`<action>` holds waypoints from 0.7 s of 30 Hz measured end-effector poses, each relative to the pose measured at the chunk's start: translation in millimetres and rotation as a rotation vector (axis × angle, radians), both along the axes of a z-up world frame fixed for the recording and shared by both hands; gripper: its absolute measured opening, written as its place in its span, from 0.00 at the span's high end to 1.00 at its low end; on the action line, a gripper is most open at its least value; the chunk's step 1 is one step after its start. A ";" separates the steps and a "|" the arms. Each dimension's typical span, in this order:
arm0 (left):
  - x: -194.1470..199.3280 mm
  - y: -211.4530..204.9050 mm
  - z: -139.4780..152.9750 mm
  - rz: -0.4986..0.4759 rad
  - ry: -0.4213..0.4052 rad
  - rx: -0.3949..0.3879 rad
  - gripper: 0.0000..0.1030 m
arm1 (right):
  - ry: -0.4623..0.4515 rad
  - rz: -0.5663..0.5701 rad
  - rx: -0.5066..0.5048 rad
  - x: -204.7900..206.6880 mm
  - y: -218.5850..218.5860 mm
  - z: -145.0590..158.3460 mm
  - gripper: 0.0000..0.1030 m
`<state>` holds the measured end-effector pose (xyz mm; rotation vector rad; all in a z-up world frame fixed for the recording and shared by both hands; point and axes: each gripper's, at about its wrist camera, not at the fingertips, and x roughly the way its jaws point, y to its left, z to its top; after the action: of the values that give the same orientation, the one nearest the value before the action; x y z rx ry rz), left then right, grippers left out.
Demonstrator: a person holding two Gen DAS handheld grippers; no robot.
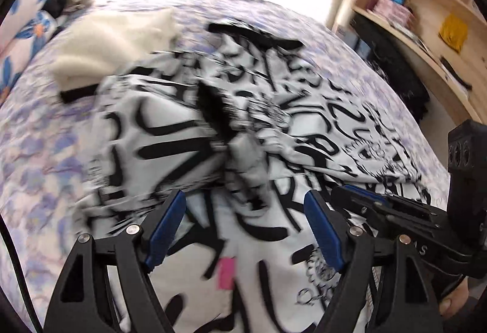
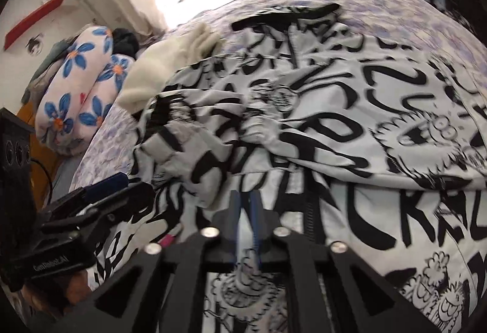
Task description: Fold large clothes
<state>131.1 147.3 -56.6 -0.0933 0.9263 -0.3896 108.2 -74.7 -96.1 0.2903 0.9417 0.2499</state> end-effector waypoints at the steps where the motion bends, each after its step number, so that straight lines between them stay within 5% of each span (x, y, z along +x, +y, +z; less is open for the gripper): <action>1: -3.4 10.6 1.7 0.029 -0.001 0.001 0.22 | -0.016 0.035 -0.004 1.3 8.3 1.9 0.52; 8: -15.0 60.4 -12.9 0.175 0.044 0.033 0.22 | -0.060 0.178 -0.160 24.6 62.8 -2.3 0.48; 15: -14.4 72.0 -27.3 0.206 0.081 0.028 0.22 | -0.037 0.154 -0.247 67.0 87.2 -16.8 0.49; 17: -15.4 73.2 -25.5 0.208 0.071 0.026 0.22 | -0.058 0.153 -0.246 76.4 88.7 -8.5 0.64; 18: -15.4 72.3 -24.5 0.208 0.066 0.026 0.22 | -0.067 0.162 -0.238 80.4 89.0 -0.8 0.83; 21: -16.6 71.0 -21.8 0.207 0.049 0.024 0.22 | -0.187 0.153 -0.153 81.4 75.2 37.0 0.84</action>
<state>114.5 218.4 -78.4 -0.1761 0.9596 -0.1851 189.5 0.6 -59.2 0.0522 0.7932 0.3374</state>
